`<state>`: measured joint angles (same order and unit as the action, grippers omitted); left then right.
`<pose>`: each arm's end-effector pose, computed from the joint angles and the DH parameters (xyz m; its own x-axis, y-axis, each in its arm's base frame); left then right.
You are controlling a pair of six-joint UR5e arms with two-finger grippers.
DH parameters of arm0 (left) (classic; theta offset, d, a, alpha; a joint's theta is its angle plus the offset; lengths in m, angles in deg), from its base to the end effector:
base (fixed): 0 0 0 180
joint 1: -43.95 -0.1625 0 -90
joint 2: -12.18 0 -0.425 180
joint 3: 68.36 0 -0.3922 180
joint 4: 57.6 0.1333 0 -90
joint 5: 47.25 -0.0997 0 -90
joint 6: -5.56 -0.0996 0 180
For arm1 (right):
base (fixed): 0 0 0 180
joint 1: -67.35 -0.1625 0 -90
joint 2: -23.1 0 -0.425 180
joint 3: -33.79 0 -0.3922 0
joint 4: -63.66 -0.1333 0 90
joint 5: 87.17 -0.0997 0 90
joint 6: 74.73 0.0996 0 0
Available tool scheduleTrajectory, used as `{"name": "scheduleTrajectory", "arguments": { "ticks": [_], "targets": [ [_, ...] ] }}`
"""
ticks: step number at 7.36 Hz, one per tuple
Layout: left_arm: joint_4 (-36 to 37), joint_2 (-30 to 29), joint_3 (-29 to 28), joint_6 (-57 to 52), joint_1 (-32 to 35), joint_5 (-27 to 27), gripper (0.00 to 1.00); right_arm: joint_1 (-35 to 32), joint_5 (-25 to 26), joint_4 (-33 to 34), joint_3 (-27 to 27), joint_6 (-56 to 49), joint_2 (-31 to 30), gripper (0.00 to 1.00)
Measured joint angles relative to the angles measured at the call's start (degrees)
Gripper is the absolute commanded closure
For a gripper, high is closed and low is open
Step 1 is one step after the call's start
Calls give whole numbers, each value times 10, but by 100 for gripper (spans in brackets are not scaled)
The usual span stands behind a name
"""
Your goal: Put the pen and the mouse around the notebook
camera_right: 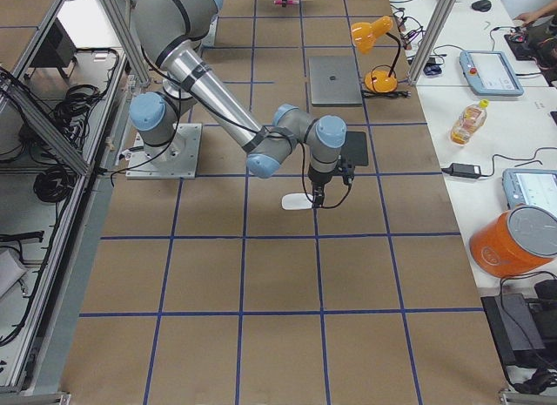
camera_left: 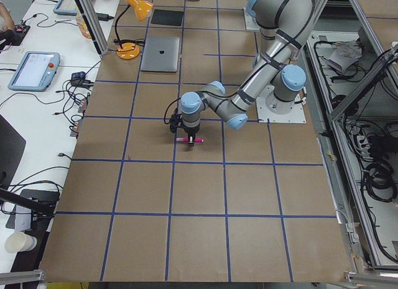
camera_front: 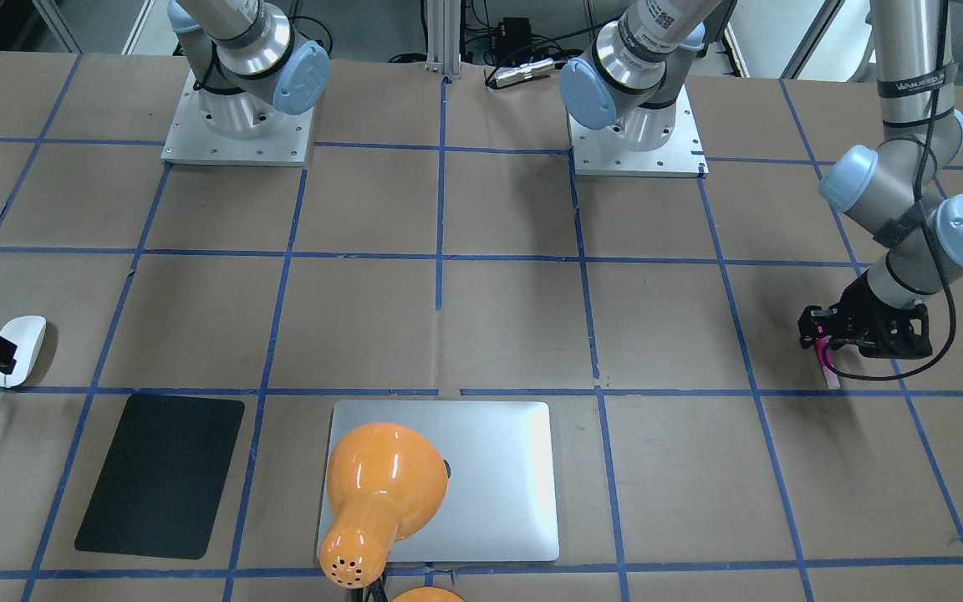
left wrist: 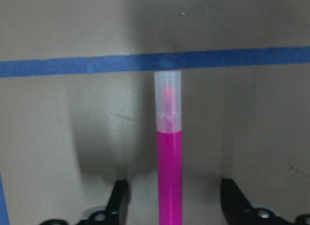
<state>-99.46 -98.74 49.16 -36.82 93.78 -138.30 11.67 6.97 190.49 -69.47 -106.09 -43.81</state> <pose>0.2292 -0.4754 0.1659 -0.9992 0.0387 -0.0100 0.0385 0.9991 0.0162 -0.2246 -0.5527 0.2225 -0.9965 0.0508 0.0660 0.0529 0.9981 0.0304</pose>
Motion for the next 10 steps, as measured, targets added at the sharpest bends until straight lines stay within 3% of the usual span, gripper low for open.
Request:
{"name": "scheduleTrajectory", "arguments": {
  "ticks": [6, 8, 10],
  "targets": [
    [-6, 27, 0, 66, 16, 3, 100, 0, 4, 2, -12, -8, 21, 0],
    [-33, 56, 4, 191, 67, 2, 100, 1, 7, 0, -15, -10, 27, 0],
    [-56, 85, 10, 401, 178, 5, 100, 1, 8, -1, -22, -8, 29, 2]
  ]
}}
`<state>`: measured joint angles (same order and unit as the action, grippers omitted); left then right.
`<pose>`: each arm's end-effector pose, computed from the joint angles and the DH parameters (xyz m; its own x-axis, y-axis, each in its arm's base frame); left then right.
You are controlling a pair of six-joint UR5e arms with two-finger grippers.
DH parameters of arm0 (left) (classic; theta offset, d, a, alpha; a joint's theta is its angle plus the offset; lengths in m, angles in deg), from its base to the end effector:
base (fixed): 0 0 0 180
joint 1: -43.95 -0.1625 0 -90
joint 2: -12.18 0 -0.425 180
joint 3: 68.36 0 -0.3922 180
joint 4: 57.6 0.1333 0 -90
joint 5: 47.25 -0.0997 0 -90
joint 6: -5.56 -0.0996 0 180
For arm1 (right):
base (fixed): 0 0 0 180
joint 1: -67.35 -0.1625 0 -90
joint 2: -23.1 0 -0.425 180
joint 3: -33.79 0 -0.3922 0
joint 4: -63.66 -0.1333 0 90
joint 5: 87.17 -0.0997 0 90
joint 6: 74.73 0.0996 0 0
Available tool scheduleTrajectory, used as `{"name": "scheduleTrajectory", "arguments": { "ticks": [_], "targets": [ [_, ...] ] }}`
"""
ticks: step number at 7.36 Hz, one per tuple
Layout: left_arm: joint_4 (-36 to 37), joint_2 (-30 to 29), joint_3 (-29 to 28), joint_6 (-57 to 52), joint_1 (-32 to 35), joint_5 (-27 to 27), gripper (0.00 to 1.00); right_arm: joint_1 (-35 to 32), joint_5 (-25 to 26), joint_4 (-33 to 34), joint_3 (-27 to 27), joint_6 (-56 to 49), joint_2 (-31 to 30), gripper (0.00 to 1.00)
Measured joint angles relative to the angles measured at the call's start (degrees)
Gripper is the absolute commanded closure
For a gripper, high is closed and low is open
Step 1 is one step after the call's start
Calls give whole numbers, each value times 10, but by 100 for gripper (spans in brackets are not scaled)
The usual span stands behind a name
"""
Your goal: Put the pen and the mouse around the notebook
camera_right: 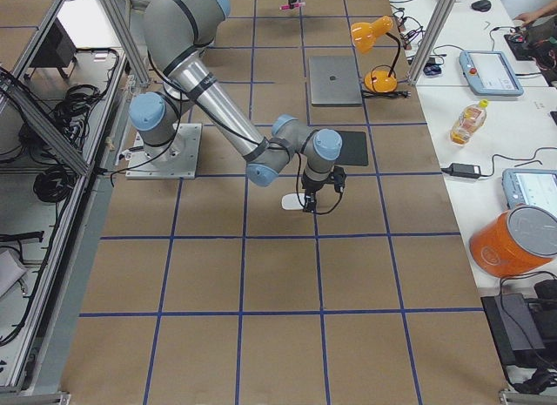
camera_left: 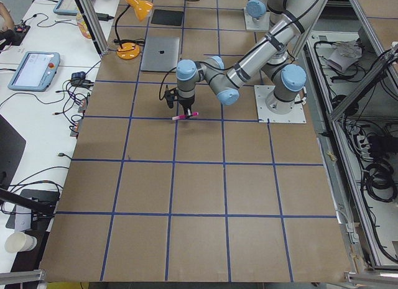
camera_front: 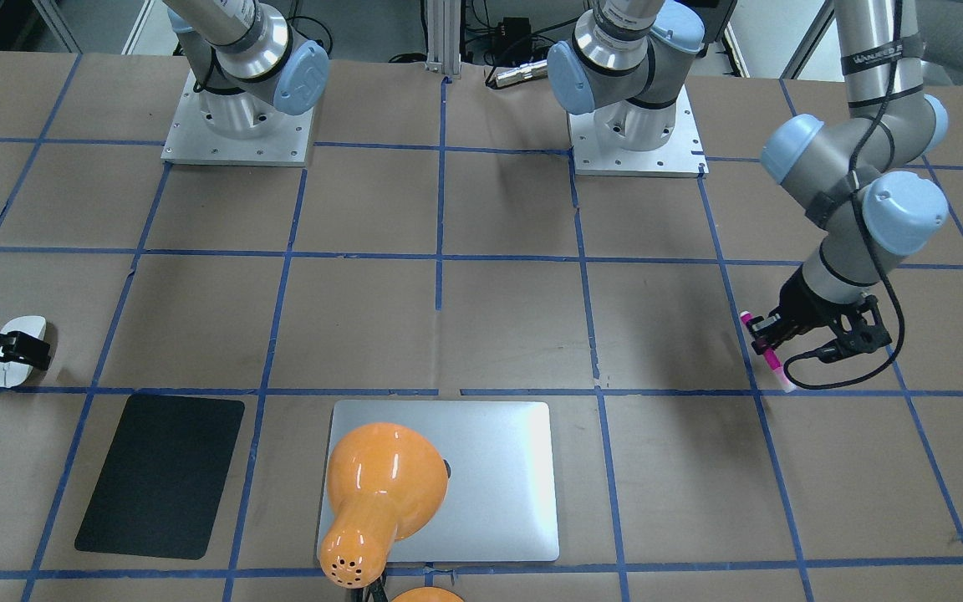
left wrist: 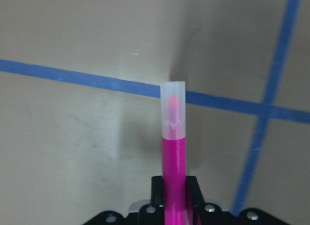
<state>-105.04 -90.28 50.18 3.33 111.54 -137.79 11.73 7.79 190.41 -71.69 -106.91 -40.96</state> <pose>0.0645 -0.5035 0.2233 -0.9385 -0.3452 -0.0105 -0.3448 0.9383 -0.0268 -0.2197 -0.5419 0.1782 -0.9990 0.0331 0.0296 0.0363 0.9927 0.1148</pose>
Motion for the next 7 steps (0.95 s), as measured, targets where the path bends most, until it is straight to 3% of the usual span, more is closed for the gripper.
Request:
{"name": "scheduleTrajectory", "arguments": {
  "ticks": [5, 7],
  "targets": [
    [7, -28, -16, 718, 343, 5, 100, 1, 2, 1, -3, 4, 1, 9],
    [10, -60, -57, 953, 436, 10, 100, 1, 2, 2, -3, 2, 1, 12]
  ]
}}
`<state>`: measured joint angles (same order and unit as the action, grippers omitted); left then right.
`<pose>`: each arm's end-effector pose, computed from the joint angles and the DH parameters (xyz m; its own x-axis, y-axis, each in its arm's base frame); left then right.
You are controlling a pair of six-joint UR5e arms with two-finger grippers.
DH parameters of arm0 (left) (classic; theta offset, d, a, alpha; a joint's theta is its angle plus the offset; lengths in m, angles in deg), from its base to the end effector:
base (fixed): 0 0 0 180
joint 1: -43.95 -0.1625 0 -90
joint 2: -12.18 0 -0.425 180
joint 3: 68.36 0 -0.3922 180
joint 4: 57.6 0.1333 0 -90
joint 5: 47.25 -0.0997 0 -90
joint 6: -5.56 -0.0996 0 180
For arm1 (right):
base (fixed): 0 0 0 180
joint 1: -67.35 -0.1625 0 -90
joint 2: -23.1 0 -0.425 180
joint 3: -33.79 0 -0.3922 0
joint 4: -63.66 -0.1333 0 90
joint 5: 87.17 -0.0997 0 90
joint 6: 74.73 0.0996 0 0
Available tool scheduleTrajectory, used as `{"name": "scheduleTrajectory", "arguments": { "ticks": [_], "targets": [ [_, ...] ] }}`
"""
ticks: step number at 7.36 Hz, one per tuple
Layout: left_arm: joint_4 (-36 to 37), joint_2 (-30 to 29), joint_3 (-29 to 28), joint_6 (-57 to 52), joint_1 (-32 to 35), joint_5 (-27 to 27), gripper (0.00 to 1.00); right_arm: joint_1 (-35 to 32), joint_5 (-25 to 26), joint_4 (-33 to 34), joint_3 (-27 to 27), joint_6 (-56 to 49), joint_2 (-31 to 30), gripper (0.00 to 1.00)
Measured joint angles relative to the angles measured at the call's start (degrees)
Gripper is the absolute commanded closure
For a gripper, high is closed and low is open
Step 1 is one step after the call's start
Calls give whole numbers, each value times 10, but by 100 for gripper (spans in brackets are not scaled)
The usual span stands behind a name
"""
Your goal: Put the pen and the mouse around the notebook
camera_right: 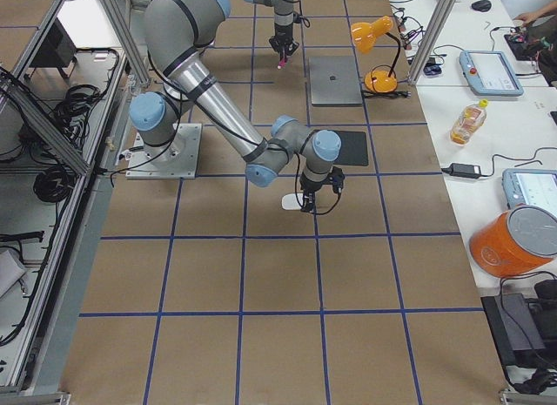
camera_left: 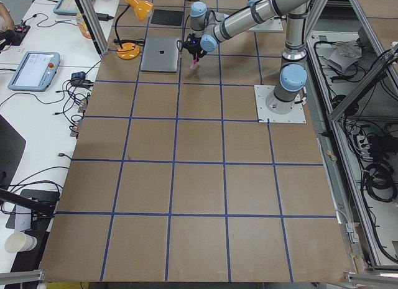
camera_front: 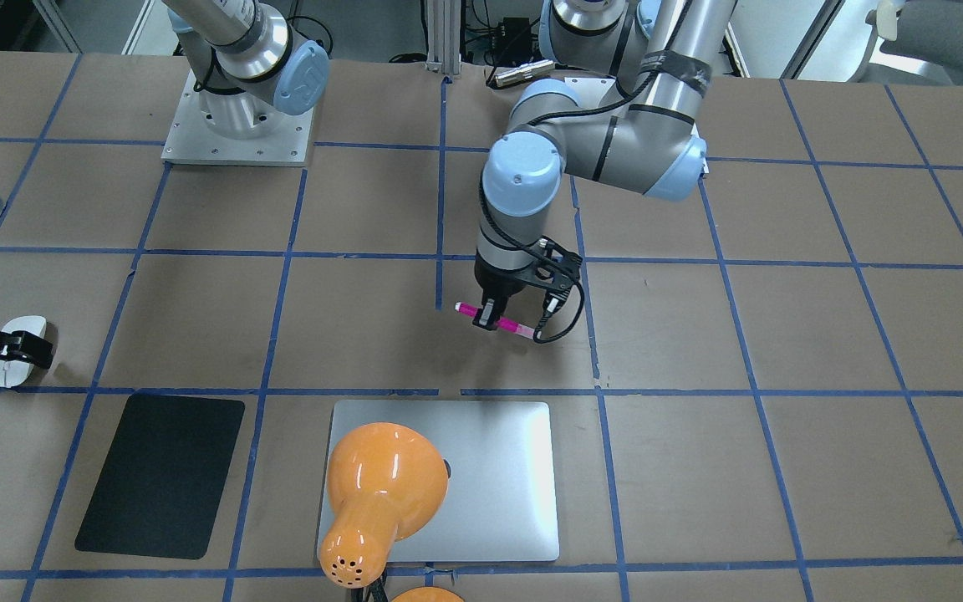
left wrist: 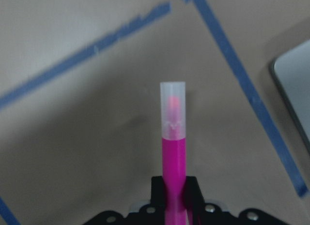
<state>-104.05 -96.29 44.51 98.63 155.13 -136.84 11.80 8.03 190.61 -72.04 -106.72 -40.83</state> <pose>-0.3174 -0.4482 0.2109 -0.3106 -0.9498 0.0381 -0.9503 0.3111 0.0092 -0.2197 -0.5399 0.1749 -0.9988 0.0371 0.0309 0.0406 0.9918 0.1210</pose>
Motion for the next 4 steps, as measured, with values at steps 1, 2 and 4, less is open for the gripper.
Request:
{"name": "scheduleTrajectory", "arguments": {
  "ticks": [1, 2, 4],
  "targets": [
    [-1, -16, -25, 69, 27, 1, 100, 0, 2, 0, 0, -1, 0, 14],
    [-2, -28, -40, 97, 40, 2, 100, 0, 5, 0, 0, -1, 0, 14],
    [-2, -46, -51, 109, 46, 6, 0, 0, 10, -1, 0, 0, 0, 25]
  ]
}}
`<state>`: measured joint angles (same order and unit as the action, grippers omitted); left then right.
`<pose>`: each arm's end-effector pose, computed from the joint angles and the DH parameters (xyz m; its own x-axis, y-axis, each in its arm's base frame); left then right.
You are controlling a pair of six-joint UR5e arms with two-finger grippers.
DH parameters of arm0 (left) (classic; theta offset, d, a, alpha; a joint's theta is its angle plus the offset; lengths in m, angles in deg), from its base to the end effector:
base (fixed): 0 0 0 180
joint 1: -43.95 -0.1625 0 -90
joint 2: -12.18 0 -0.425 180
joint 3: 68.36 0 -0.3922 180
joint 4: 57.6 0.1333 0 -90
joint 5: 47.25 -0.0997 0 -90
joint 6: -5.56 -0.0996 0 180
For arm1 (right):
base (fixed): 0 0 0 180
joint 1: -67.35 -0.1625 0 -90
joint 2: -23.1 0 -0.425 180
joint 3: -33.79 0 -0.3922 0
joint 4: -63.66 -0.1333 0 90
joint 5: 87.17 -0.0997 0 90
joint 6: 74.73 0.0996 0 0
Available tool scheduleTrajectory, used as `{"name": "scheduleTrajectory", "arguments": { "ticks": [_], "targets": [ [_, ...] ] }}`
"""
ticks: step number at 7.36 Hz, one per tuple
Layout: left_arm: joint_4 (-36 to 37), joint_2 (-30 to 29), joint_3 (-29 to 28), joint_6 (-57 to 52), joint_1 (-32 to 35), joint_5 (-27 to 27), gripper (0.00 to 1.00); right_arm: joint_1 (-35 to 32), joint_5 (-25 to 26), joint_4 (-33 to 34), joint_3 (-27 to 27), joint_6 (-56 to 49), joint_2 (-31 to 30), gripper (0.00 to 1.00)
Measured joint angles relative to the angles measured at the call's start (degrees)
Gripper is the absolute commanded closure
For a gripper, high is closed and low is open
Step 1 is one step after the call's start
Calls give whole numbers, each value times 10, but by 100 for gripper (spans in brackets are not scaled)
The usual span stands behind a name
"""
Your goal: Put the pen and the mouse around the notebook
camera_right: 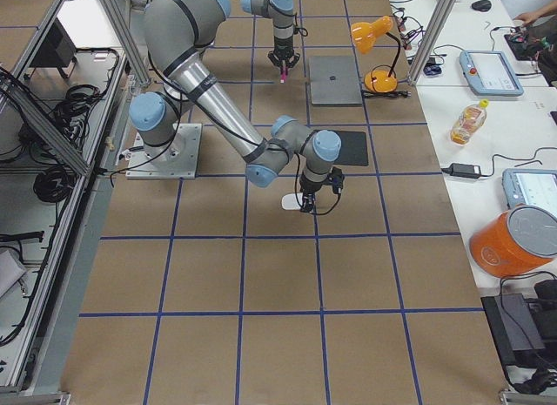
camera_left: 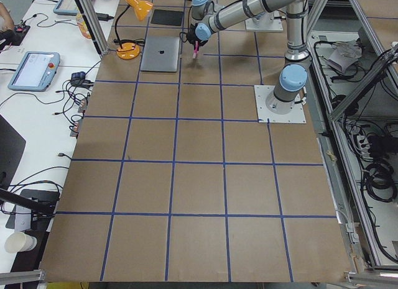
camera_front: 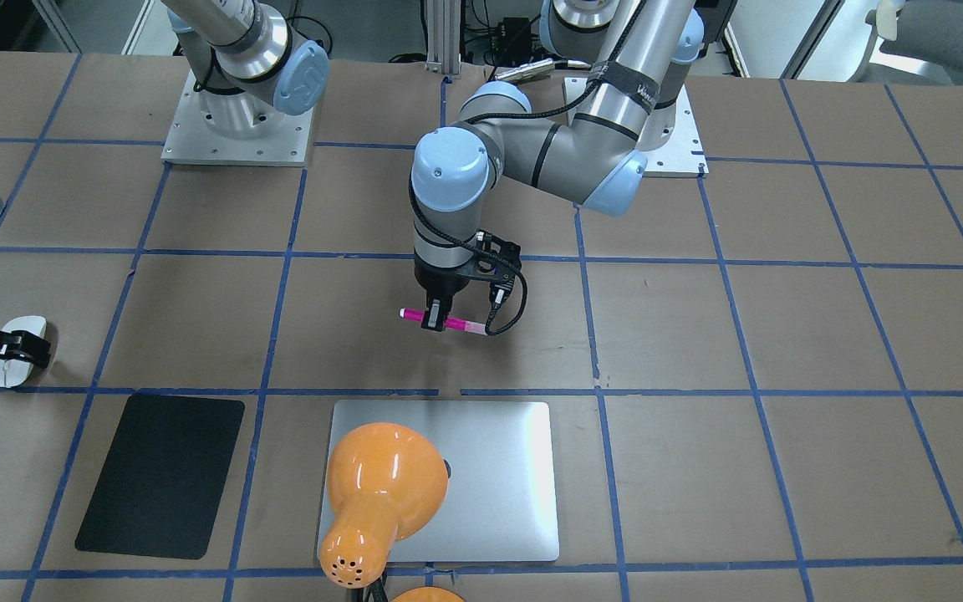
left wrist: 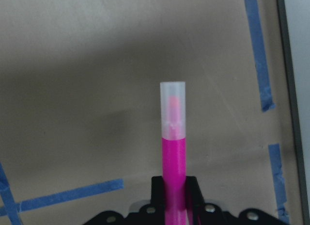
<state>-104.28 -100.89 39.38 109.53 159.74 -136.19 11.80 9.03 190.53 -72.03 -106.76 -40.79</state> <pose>-0.3685 -0.4520 0.2021 -0.2046 -0.9781 0.0380 -0.9782 0.2057 0.0285 -0.2211 -0.5389 0.1746 -0.9984 0.0345 0.0444 0.0401 0.9905 0.1318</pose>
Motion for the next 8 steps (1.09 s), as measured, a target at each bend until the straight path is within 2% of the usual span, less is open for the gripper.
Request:
{"name": "scheduleTrajectory", "arguments": {
  "ticks": [3, 5, 6, 8],
  "targets": [
    [-2, -15, -24, -12, 0, 20, 0, 0, 1, -1, 0, 3, 0, 50],
    [-56, 15, -77, -141, -6, 34, 0, 0, 1, -2, 0, 4, -2, 52],
    [-131, 38, -119, -219, -14, 38, 0, 0, 2, -2, 1, 5, -4, 51],
    [-333, 100, -191, -439, -63, 34, 0, -1, 0, -7, 9, 6, -7, 51]
  ]
}}
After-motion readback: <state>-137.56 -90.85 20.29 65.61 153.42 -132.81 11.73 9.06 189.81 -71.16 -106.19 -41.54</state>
